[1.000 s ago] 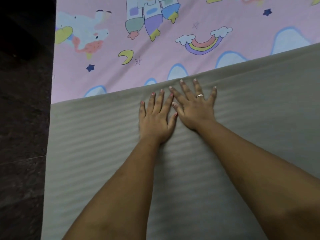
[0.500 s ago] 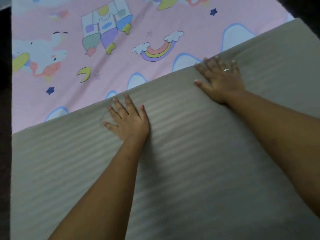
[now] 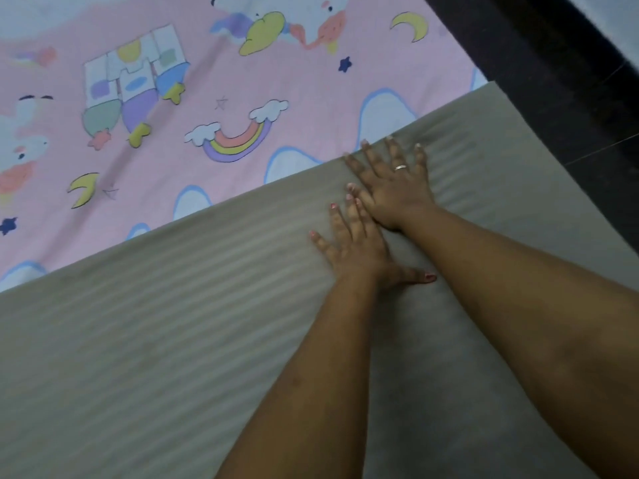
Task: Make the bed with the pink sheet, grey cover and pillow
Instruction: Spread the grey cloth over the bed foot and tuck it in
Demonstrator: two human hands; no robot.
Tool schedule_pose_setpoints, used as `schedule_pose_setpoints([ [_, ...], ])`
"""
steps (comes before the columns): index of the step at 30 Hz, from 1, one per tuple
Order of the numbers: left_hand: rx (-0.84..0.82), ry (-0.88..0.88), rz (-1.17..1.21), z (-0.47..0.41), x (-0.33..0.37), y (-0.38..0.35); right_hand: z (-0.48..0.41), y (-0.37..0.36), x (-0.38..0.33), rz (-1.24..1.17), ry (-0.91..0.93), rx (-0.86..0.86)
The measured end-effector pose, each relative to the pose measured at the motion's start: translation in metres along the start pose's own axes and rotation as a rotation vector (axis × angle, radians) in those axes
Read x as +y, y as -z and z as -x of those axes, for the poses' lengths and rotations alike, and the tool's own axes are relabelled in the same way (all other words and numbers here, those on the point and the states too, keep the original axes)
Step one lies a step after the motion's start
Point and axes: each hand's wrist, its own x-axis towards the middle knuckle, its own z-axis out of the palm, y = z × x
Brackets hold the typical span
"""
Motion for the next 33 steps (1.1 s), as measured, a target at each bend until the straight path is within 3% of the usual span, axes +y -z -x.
schedule_pose_setpoints([
  [6,-0.096,0.102,-0.005,-0.012,0.011,0.003,-0.016,-0.002,0.018,-0.006,0.167,0.056],
  [11,-0.093,0.134,0.008,-0.013,0.012,0.002,-0.023,0.011,0.059,0.129,0.297,0.082],
  [18,-0.058,0.138,0.018,-0.01,0.013,0.003,-0.023,0.028,0.136,0.002,-0.105,0.106],
  [22,-0.034,0.142,0.01,-0.009,0.015,0.002,-0.009,0.035,0.182,-0.399,-0.515,-0.055],
  [24,-0.014,0.144,0.005,-0.007,0.016,0.001,0.009,0.033,0.195,-0.491,-0.644,-0.151],
  [33,0.103,0.177,0.023,0.017,0.04,-0.004,0.122,0.018,0.202,-0.502,-0.662,-0.113],
])
